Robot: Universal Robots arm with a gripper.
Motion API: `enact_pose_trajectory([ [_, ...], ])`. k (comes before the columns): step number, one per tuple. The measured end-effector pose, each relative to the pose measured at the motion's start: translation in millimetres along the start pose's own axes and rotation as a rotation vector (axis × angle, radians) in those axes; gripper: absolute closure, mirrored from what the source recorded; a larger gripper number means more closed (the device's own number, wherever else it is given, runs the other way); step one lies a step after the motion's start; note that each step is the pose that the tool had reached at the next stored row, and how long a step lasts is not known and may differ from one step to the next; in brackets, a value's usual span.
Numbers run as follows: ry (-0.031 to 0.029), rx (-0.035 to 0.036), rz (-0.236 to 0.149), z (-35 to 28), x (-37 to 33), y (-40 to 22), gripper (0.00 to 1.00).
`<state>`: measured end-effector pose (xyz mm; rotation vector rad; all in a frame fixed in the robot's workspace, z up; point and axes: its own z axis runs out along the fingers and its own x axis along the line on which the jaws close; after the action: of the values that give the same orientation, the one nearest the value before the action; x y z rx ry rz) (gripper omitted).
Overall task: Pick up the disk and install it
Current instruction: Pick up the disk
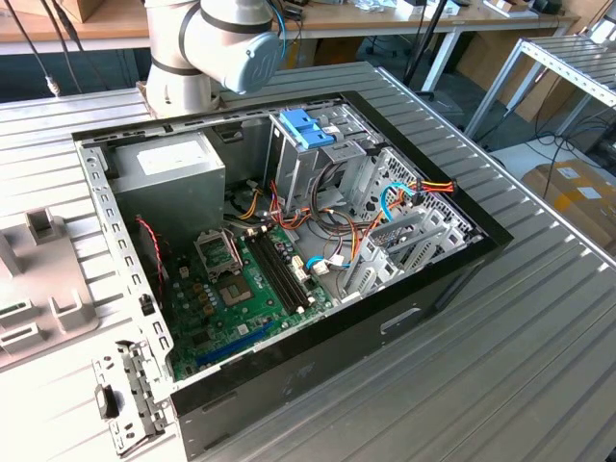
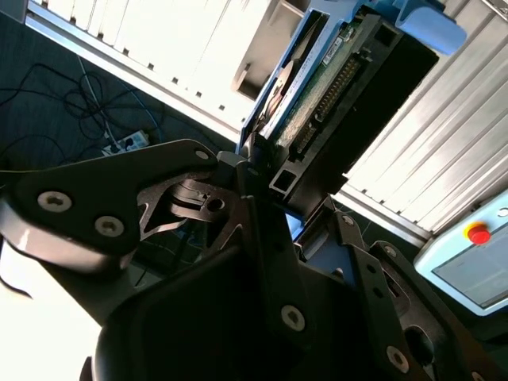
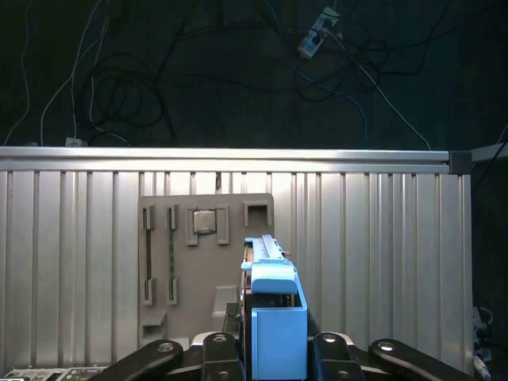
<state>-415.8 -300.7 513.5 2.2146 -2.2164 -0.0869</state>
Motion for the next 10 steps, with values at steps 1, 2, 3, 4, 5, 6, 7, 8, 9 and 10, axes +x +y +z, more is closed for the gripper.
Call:
enact_pose_trajectory([
  [1, 0.0000, 0.0000, 0.000, 0.0, 0.0, -0.7, 0.64],
  [2, 0.0000, 0.0000, 0.000, -0.1, 0.0, -1.3, 0.64],
  [3, 0.0000, -0.0001, 0.000, -0.1, 0.0, -1.9, 0.64],
  [4, 0.0000, 0.0000, 0.000, -0.1, 0.1, -3.2, 0.64],
  [5, 0.0000, 0.0000, 0.000, -0.2, 0.1, -4.5, 0.64],
  [6, 0.0000, 0.0000, 0.000, -0.3, 0.2, -5.6, 0.64],
  [7, 0.0000, 0.0000, 0.000, -0.3, 0.2, -6.7, 0.64],
  [8, 0.0000, -0.0001, 0.000, -0.4, 0.3, -7.4, 0.64],
  [9, 0.0000, 0.0000, 0.000, -0.4, 0.3, -8.4, 0.64],
  [10, 0.0000, 0.0000, 0.000, -0.4, 0.4, -9.2, 0.64],
])
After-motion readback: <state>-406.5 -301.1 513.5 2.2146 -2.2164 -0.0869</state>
